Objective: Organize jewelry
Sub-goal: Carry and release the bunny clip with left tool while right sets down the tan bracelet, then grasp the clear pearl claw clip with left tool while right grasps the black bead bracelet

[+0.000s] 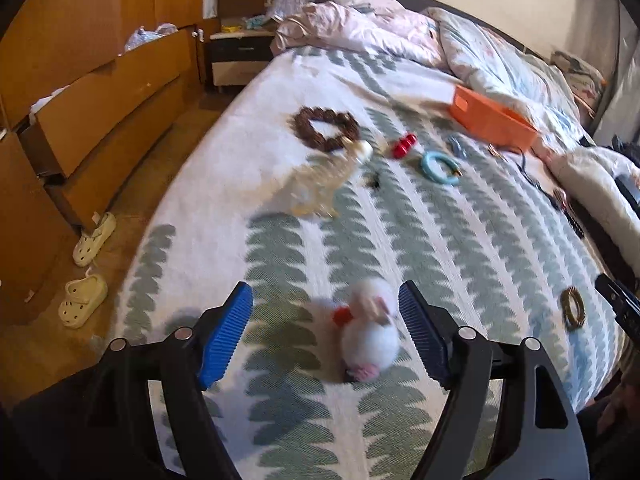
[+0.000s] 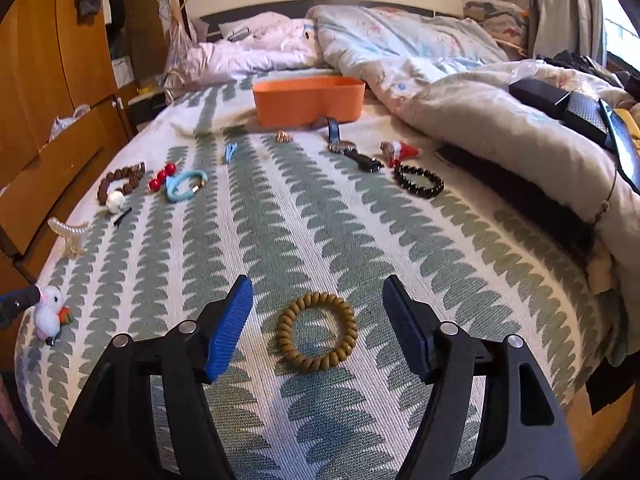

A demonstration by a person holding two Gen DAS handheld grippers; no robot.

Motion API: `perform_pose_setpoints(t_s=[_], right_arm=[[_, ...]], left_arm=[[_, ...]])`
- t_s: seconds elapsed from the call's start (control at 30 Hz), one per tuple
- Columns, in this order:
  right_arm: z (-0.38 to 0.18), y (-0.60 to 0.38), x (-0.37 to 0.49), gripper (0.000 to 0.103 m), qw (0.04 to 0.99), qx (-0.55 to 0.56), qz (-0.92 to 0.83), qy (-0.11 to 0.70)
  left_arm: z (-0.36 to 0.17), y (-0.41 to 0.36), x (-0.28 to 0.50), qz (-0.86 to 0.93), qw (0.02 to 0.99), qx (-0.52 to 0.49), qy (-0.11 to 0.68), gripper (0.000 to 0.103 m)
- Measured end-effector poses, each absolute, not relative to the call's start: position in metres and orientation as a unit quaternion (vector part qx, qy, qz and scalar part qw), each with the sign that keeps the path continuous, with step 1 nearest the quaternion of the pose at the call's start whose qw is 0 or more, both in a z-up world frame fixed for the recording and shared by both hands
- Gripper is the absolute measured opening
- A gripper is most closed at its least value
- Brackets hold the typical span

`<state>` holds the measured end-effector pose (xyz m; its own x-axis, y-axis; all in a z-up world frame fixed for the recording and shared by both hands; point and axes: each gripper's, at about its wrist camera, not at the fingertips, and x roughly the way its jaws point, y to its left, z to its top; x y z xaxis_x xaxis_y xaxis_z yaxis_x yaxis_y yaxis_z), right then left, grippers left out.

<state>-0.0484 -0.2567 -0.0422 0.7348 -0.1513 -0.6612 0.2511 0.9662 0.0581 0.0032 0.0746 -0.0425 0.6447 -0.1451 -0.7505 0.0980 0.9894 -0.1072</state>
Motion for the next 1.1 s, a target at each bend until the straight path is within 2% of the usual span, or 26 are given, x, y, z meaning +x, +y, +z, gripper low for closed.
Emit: perform_pose_setpoints(t_s=[0.27, 0.43, 0.67, 0.9, 1.1], right_arm=[[-0.035, -0.256, -0.046, 0.071, 0.934, 0.07, -0.101, 0.335], [-0.027, -0.254, -0.042, 0.076, 0.94, 0.056, -0.085, 0.327], [-0.003, -0.282, -0.022, 0.088, 0.945, 0.06, -0.085, 0.31], [-0.004, -0.337, 0.012, 0.089, 0.929, 0.074, -0.128, 0.339], [-0.033, -0.378, 0.052, 0.089, 0.899, 0.074, -0.15, 0.404]], left_arm=[[-0.025, 0.083, 0.026, -0.061, 0.915, -0.023, 0.398, 0.079], [-0.023, 0.072, 0.044, -0.078, 0.912, -0.002, 0.404, 0.08], [-0.035, 0.05, 0.072, -0.074, 0.899, 0.045, 0.428, 0.082], [-0.043, 0.037, 0.099, -0.074, 0.886, 0.067, 0.454, 0.082], [-0.054, 0.036, 0.115, -0.073, 0.875, 0.065, 0.474, 0.081]])
